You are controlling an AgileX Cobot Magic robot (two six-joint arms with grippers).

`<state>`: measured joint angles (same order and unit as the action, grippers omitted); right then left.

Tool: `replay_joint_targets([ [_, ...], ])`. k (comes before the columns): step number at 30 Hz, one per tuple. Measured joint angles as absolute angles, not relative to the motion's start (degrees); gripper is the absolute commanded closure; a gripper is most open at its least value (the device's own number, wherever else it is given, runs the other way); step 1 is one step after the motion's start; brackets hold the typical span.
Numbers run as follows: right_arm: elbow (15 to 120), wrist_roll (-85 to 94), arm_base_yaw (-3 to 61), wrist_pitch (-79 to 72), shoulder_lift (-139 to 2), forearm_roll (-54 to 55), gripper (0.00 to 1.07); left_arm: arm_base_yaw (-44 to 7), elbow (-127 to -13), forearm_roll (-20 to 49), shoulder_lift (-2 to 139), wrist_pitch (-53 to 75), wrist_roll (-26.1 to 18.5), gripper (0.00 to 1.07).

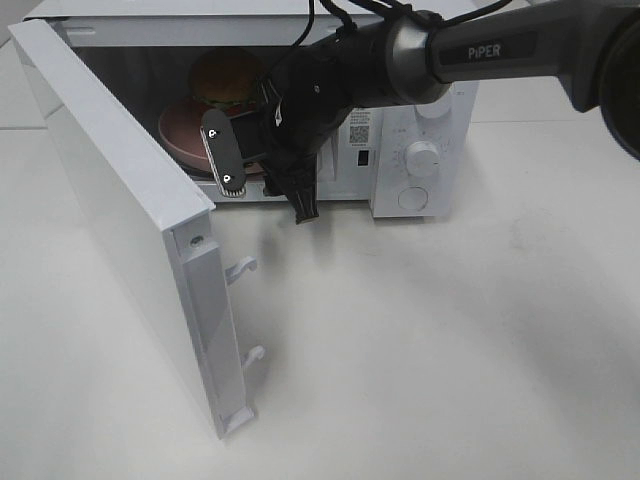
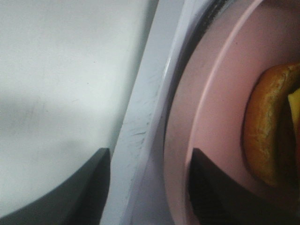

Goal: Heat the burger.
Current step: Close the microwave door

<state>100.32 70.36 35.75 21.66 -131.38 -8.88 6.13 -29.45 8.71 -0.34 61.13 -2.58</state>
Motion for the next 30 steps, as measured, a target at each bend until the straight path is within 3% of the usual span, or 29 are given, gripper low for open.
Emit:
replay_joint_targets([
  [5, 94.37, 70.24, 35.75, 16.62, -128.00, -6.82, 0.50, 6.13, -29.45, 8.71, -0.34, 61.13, -2.58, 0.06],
  [16, 81.30, 70.24, 35.75, 11.29, -119.12, -5.79, 0.30, 6.13, -29.45, 8.71, -0.34, 61.13, -2.58, 0.06],
  [30, 69.67, 65.60, 34.43, 8.88, -107.43, -5.84, 0.31, 6.13, -29.45, 8.71, -0.34, 61.13, -2.58, 0.06],
])
